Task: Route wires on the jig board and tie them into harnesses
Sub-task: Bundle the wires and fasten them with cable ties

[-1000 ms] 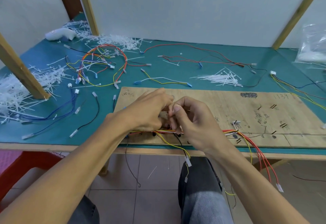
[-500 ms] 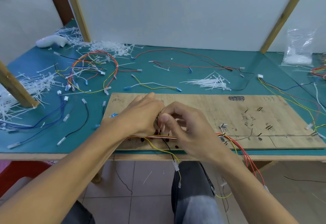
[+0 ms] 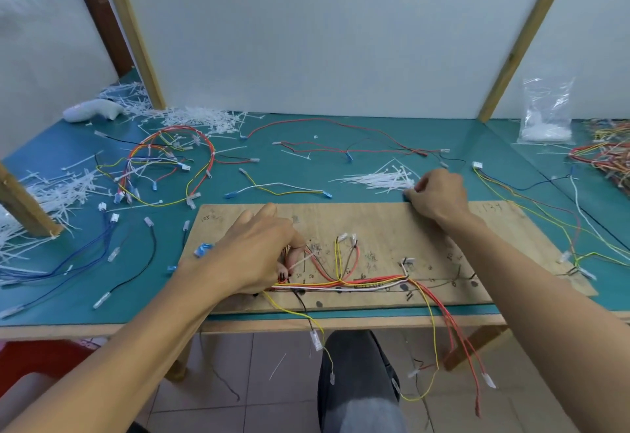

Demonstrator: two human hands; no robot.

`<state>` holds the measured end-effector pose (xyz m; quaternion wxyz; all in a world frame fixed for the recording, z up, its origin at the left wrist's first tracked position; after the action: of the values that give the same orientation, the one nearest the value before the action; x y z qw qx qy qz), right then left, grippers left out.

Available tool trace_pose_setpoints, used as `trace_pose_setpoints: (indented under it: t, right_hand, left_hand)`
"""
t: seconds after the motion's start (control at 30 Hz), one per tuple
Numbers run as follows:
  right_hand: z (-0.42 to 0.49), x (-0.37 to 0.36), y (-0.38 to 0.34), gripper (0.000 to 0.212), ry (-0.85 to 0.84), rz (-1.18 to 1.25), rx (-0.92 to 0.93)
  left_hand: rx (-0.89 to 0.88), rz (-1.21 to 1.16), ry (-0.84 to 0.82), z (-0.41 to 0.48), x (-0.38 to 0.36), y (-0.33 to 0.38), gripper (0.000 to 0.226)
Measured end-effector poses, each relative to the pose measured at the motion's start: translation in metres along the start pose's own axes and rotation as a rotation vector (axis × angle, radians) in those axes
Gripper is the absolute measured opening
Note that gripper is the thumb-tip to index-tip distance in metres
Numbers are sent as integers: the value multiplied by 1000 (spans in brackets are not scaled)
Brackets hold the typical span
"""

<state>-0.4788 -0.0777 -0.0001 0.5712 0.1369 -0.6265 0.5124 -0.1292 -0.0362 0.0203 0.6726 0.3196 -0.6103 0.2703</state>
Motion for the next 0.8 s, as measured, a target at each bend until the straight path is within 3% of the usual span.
trace_pose_setpoints:
  t: [0.3,0.47,0.63,0.8]
  right_hand:
    - [13,13,6,14,-2,58,-49]
    - [13,41,10,14,-50,275,-171]
    - [13,53,13,39,-148,538,-307]
    - [7,53,4,23,-328,729,-367]
  left_hand:
    - [48,-25,-44,-1,8,4,26]
    - [99,-136,-37,-9,14,5,19]
    - [125,-287,32,-22,16,1,17]
    - [145,-356,87,-31,15,0,30]
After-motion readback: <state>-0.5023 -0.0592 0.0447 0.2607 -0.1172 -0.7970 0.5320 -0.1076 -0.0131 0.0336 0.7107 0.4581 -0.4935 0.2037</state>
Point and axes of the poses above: each hand's wrist, its own z-axis towards the middle knuckle, its own x-axis out of the back of the hand, y = z × x, the point moved 2 cm from there along z, towards the middle knuckle, and after that the axes turned 4 degrees about y, right-handed, at the moved point
